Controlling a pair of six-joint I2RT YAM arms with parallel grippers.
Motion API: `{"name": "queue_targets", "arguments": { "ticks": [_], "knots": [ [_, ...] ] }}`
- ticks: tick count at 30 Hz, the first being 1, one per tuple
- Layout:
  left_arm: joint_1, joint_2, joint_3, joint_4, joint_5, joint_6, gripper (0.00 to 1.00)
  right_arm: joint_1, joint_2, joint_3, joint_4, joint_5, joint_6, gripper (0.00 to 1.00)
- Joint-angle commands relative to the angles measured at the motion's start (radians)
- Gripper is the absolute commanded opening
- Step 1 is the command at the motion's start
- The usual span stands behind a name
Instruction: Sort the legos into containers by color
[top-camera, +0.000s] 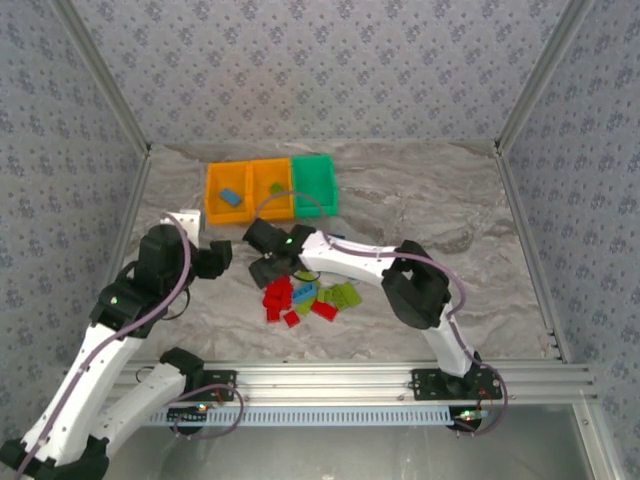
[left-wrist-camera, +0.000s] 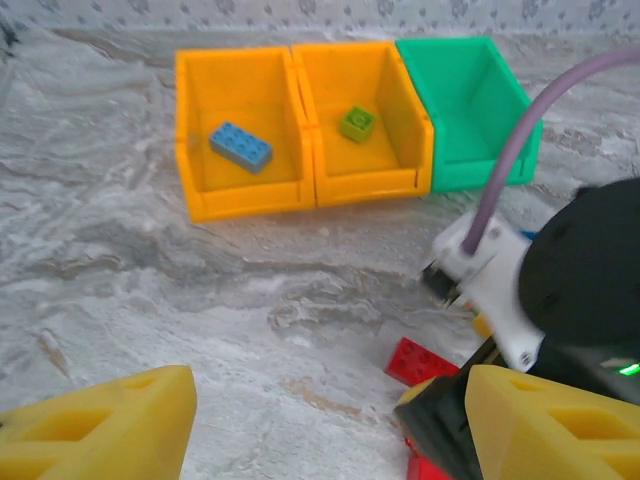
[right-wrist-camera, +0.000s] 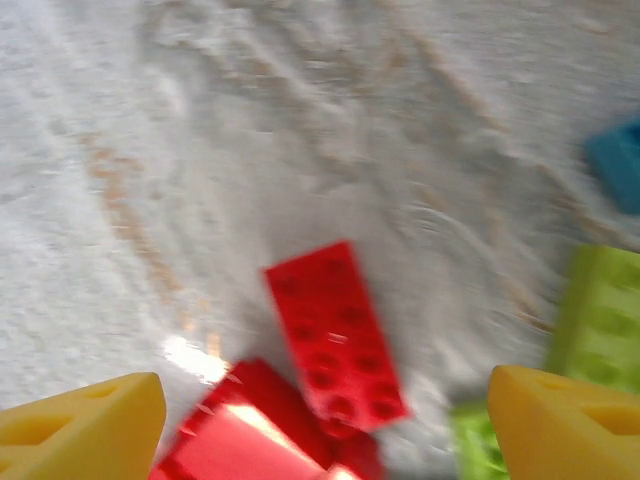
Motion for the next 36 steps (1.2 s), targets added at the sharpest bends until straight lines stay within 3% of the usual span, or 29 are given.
{"name": "queue_targets", "arguments": {
  "ticks": [1,7,20,36],
  "knots": [
    [0.0,-0.034,0.02,-0.038,-0.055,-0.006,0.76,-0.009,0.086,0.085,-0.064,-0.006,-0.026,0.87],
    [0.0,-0.05,0.016,-0.063,-0.043,0.004,0.99,-0.016,0.173,0.147,-0.117,0.013,-0.015,0.85],
    [0.0,-0.049,-0.016,-0.024,0.003,0.03,0.99,-0.041,0.164,0.151,-0.107,-0.019,-0.008,0.45],
    [0.0,-0.031,-0.021,0.0,0.072,0.067,0.99,-0.142,-0.04,0.147,-0.006,0.116,-0.04,0.3]
  ]
}}
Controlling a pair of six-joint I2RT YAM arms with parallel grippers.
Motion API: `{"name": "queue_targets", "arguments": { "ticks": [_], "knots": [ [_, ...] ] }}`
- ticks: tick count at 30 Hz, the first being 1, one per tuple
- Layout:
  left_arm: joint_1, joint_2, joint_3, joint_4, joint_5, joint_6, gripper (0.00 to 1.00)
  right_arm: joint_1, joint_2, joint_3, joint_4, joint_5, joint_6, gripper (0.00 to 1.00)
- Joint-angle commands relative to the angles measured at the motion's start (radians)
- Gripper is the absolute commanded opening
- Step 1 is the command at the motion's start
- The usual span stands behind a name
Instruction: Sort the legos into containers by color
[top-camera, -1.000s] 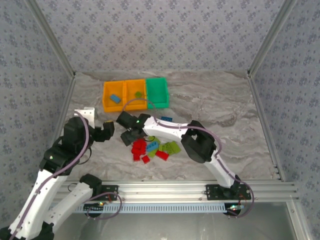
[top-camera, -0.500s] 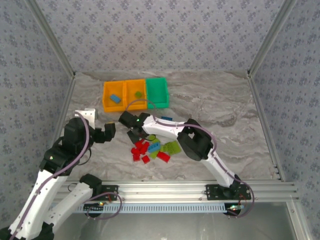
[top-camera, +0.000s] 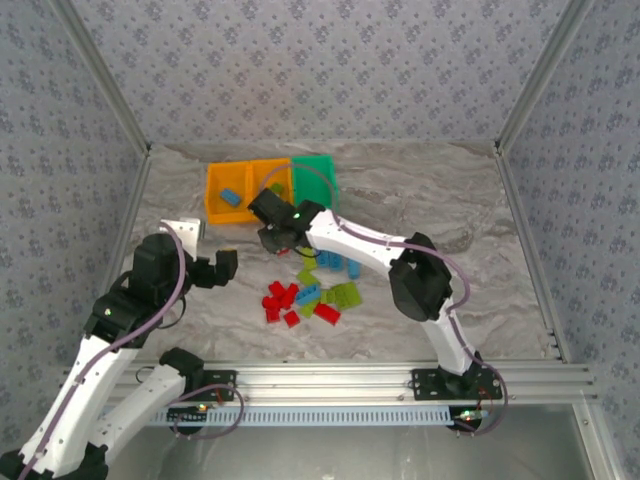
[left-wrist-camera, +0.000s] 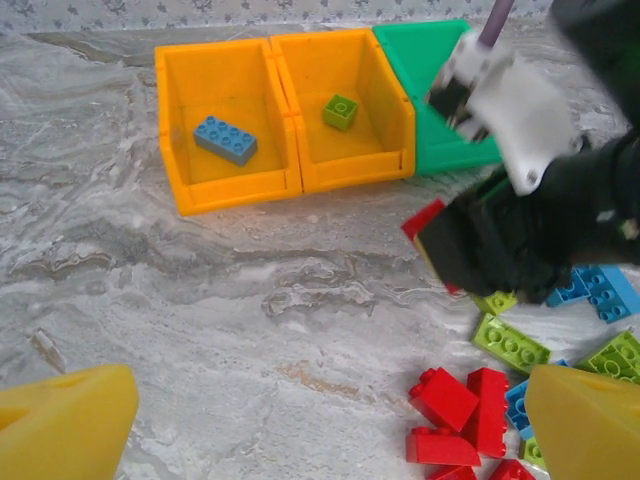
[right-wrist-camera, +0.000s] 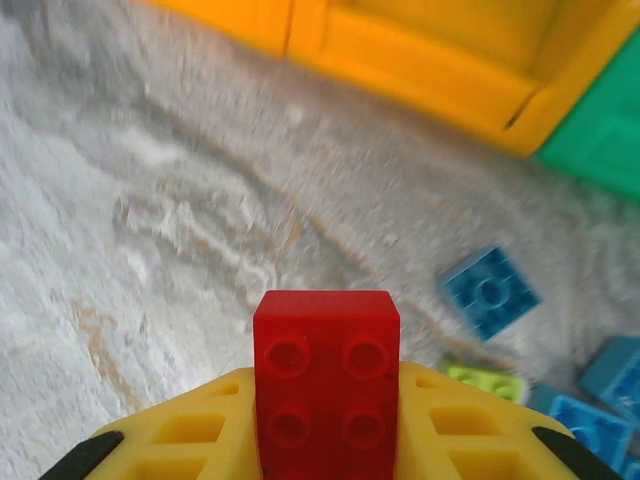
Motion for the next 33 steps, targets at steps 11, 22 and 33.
{"name": "queue_targets", "arguments": {
  "ticks": [11,22,33],
  "knots": [
    [0.0,0.051,-0.003,0.042,0.1,-0.041,0.99,-0.233,0.192,0.257,0.103,0.167,-0.097,0.31],
    [0.0,0.118,-0.056,0.101,0.195,-0.171,0.99,-0.292,0.413,0.638,-0.04,0.062,-0.163,0.46],
    [-0.027,0.382,-0.044,0.24,0.179,-0.389,0.96,-0.277,0.104,0.52,-0.203,0.043,-0.143,0.51]
  ]
}}
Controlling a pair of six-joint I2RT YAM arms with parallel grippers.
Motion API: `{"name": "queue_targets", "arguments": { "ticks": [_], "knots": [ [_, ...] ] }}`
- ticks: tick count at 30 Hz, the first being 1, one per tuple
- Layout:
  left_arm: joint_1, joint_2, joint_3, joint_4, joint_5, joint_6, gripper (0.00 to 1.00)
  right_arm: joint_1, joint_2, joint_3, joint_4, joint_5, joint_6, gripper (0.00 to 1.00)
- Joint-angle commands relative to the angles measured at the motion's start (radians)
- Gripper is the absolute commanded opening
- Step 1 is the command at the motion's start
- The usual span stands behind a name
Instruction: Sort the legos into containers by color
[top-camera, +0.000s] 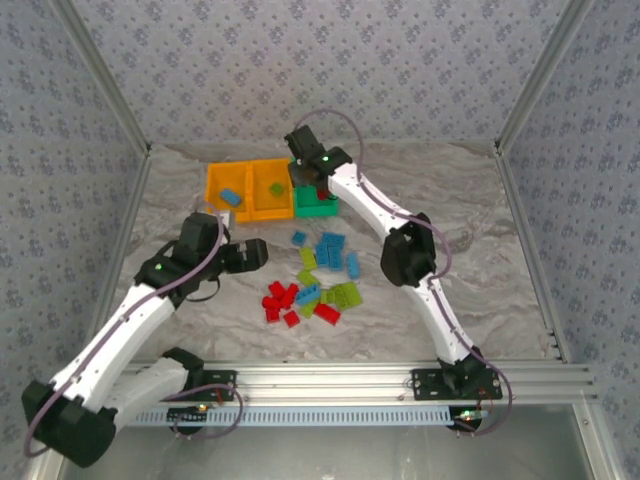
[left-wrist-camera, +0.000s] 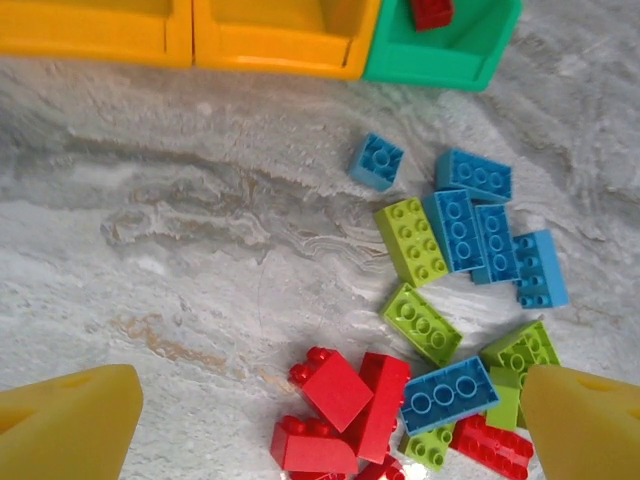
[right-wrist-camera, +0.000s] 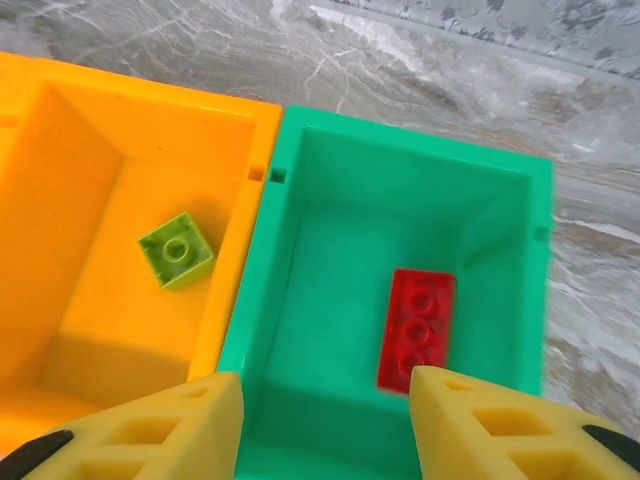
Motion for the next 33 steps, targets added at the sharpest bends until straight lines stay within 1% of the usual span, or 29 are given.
{"name": "queue_targets", "arguments": {
  "ticks": [1,3,5,8,10,12,15,18,21,25,28,30,33],
  "knots": [
    [-0.038,0.105,0.049,0.068,-0.048,-0.089,0.95,0.015,-0.272,-0.129,-0.08,-0.025,-0.002,0.53],
    [-0.072,0.194,0.085,0.08,-0.091,-0.096,0.95,0.027,-0.443,-0.329,-0.039,-0.06,-0.005,0.59],
    [-0.095,0.302,0.141,0.085,-0.112,-0.096,0.94,0.049,-0.625,-0.544,0.005,-0.105,-0.011,0.66],
    [-0.114,0.456,0.221,0.096,-0.131,-0.086,0.92,0.097,-0.847,-0.796,0.028,-0.087,-0.001,0.74],
    [-0.119,0.543,0.262,0.119,-0.144,-0.075,0.9,0.137,-0.964,-0.92,0.013,-0.059,0.023,0.79],
    [-0.12,0.628,0.3,0.153,-0.149,-0.056,0.87,0.176,-1.062,-1.018,-0.023,-0.065,0.059,0.85],
    [-0.119,0.754,0.374,0.168,-0.143,-0.017,0.83,0.231,-1.165,-1.127,-0.053,-0.084,0.135,1.0],
    [-0.119,0.86,0.446,0.163,-0.133,0.01,0.8,0.269,-1.227,-1.21,-0.049,-0.095,0.208,1.0],
    [-0.119,0.94,0.502,0.168,-0.106,0.023,0.79,0.292,-1.247,-1.283,-0.046,-0.066,0.248,1.0],
    [-0.119,1.012,0.544,0.174,-0.092,0.028,0.75,0.293,-1.229,-1.295,-0.071,-0.022,0.268,1.0],
    [-0.119,1.04,0.55,0.175,-0.082,0.028,0.65,0.293,-1.222,-1.288,-0.075,-0.007,0.268,1.0],
    [-0.119,1.046,0.544,0.174,-0.079,0.022,0.54,0.294,-1.222,-1.284,-0.075,0.003,0.271,1.0],
    [-0.12,1.047,0.535,0.171,-0.081,0.019,0.46,0.293,-1.221,-1.279,-0.07,0.008,0.275,1.0]
  ]
}}
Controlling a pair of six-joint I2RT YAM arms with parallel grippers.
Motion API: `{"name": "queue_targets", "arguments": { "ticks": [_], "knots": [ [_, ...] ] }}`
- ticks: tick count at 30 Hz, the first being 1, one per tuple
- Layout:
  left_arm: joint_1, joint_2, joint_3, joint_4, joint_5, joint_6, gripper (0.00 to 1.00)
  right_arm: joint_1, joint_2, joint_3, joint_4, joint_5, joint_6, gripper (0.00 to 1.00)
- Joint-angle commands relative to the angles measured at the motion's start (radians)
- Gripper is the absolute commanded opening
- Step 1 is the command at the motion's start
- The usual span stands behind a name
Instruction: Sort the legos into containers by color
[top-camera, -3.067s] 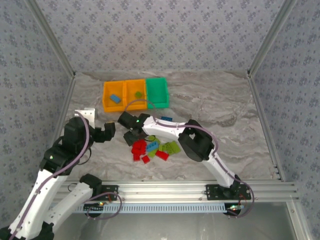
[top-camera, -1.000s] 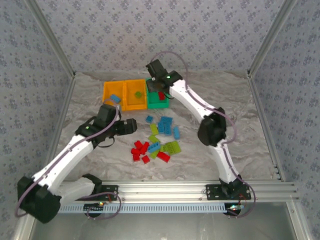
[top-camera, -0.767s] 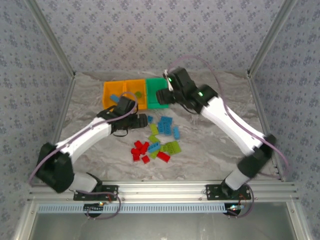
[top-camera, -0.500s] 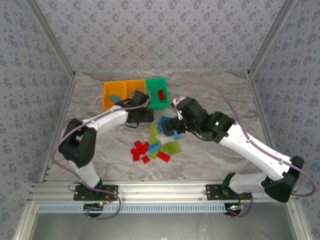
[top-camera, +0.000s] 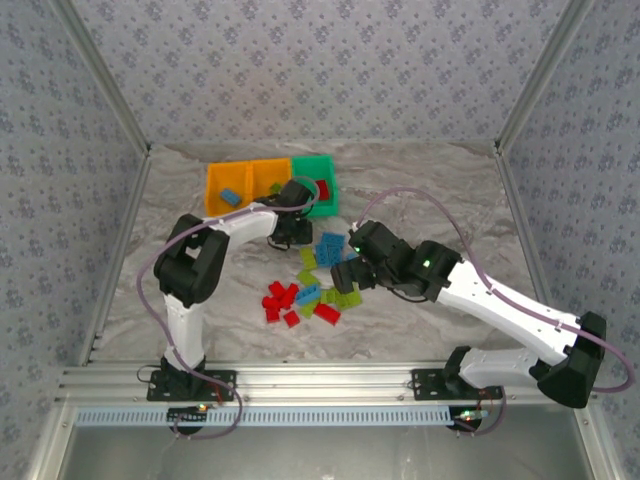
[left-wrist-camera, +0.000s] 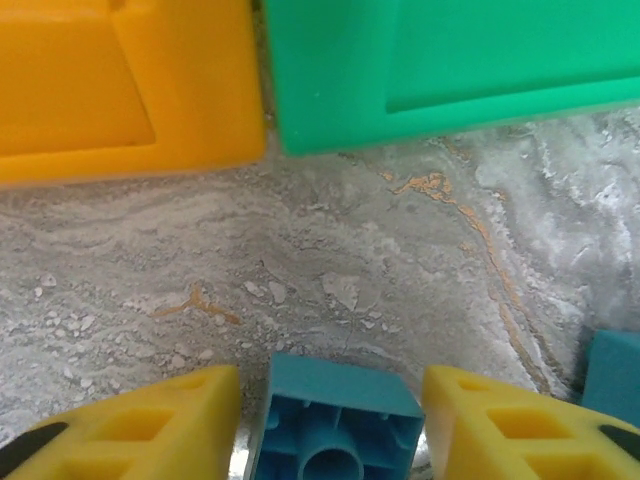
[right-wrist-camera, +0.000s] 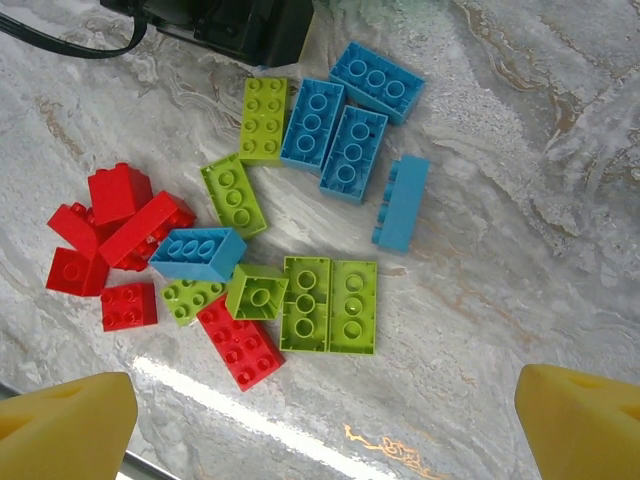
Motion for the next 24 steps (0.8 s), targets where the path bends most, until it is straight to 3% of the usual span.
{"name": "queue_targets", "arguments": {
  "ticks": [1,8,14,19,24],
  "knots": [
    [-0.004,0.006,0.013,-0.005,0.013,0.003,0.45,0.005,0.002,0.016,-0.017,0.036,0.03,1.0],
    [-0.005,-0.031,-0.005,-0.031,0.004,0.007,0.27,0.006,0.003,0.037,-0.016,0.03,0.052,1.0],
    [0.007,-0.286,-0.069,-0.033,-0.097,0.028,0.25,0.014,-0.019,0.042,0.024,0.001,0.04,1.0],
    [0.147,-0.48,-0.135,0.029,-0.149,0.031,0.25,0.013,-0.04,0.073,0.037,0.027,0.035,1.0],
    [0.302,-0.431,-0.043,0.023,-0.162,0.063,0.25,0.012,-0.047,0.06,0.028,0.037,0.035,1.0]
  ]
}}
